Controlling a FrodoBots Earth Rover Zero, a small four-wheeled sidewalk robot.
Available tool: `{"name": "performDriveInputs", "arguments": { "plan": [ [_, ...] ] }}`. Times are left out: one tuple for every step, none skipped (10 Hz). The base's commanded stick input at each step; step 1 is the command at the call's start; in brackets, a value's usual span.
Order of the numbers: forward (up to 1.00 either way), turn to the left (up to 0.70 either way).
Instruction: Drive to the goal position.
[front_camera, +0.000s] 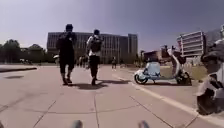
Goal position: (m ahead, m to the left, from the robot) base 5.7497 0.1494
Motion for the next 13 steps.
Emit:
{"name": "performDriveInputs", "arguments": {
  "plan": [
    [0.7,0.02],
    [0.7,0.0],
    [0.7,0.0],
    [0.7,0.0],
    [0.7,0.0],
    [0.7,0.0],
    [0.7,0.0],
    [0.7,0.0],
    [0.7,0.0],
    [0.7,0.0],
    [0.7,0.0],
    [0.7,0.0],
    [0.7,0.0]
  ]
}}
